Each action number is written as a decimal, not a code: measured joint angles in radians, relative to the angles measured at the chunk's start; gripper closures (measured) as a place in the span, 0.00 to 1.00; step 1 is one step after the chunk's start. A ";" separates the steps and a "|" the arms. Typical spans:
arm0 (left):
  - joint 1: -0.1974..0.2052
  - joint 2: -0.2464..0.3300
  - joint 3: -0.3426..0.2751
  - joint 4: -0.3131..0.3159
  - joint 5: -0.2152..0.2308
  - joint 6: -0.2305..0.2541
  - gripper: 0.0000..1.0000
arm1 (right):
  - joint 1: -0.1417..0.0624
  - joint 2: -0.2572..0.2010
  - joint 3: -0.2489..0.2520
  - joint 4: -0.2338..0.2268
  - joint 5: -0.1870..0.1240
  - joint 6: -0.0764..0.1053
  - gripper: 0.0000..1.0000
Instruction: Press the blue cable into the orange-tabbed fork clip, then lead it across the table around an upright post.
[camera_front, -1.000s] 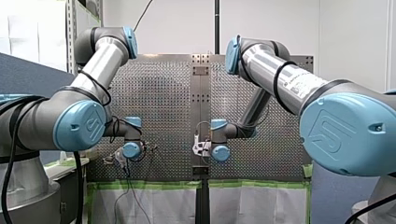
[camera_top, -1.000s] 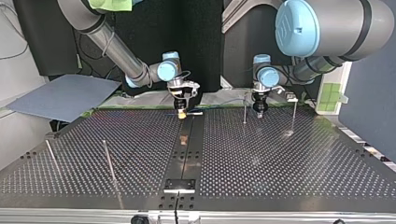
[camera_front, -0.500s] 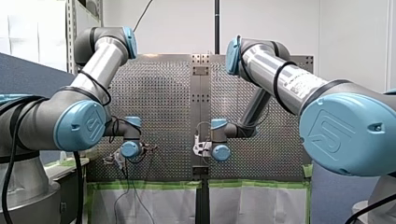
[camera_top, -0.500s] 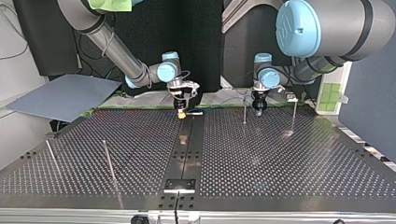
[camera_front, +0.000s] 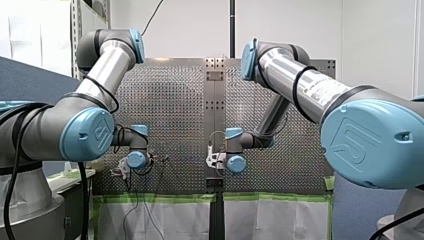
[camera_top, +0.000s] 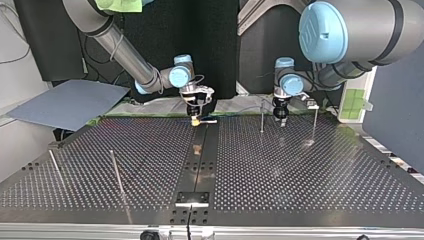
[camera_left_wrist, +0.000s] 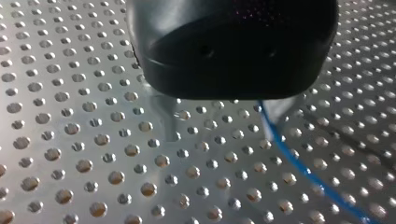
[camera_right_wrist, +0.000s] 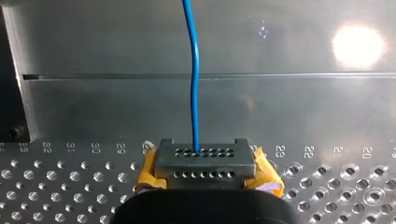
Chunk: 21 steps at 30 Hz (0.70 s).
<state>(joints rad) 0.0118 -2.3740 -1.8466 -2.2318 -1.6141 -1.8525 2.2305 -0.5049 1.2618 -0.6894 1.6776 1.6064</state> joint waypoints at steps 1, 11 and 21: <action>0.002 0.000 0.000 -0.006 0.001 0.008 0.00 | 0.000 0.000 0.000 0.002 0.000 0.000 1.00; 0.034 0.000 -0.012 -0.085 0.049 0.057 0.00 | -0.002 0.002 0.000 0.013 -0.001 0.000 1.00; 0.051 0.001 -0.088 -0.125 0.138 0.098 0.00 | -0.005 0.003 0.000 0.021 0.000 0.000 1.00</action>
<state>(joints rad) 0.0630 -2.3732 -1.9348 -2.3572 -1.4757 -1.7549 2.2256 -0.5014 1.2618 -0.6681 1.6772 1.6064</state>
